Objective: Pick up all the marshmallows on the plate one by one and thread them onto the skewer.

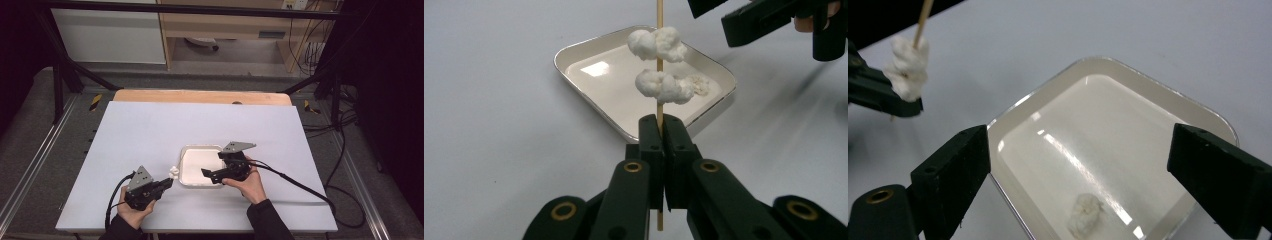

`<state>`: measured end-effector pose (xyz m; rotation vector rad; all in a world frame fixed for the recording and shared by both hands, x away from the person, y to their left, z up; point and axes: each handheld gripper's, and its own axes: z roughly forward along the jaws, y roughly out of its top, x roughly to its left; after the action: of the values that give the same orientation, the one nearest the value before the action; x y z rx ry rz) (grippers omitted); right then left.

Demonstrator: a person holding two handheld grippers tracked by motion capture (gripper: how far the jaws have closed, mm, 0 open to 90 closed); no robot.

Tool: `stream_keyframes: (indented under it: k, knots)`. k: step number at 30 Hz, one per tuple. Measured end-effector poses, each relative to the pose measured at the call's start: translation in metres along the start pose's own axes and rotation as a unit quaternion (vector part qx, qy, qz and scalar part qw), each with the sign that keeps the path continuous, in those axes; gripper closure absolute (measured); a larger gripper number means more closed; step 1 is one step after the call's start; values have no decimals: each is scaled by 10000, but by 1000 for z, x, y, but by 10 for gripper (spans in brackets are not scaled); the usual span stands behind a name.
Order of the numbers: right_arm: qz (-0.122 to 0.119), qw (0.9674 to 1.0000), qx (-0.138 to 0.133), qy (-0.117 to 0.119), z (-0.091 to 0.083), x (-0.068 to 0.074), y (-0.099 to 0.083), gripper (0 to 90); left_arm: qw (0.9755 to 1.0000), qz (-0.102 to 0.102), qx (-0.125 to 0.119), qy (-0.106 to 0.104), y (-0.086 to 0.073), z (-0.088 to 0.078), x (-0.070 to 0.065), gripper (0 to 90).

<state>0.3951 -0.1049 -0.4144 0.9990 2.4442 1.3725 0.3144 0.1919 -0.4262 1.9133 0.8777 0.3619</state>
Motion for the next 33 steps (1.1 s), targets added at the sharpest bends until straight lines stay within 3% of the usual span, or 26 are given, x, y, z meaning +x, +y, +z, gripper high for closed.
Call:
stream_keyframes:
  k: [9,18,33]
  knots:
    - [-207,9988,395,-196,8,-5,-16,198,10000,-16,31,-17,-1,1,1,883]
    - [-389,9960,696,-410,14,-5,-23,375,10000,-24,39,-24,-1,2,1,883]
    - [-384,9967,672,-235,22,-2,-30,662,10000,-36,37,-33,-1,2,1,883]
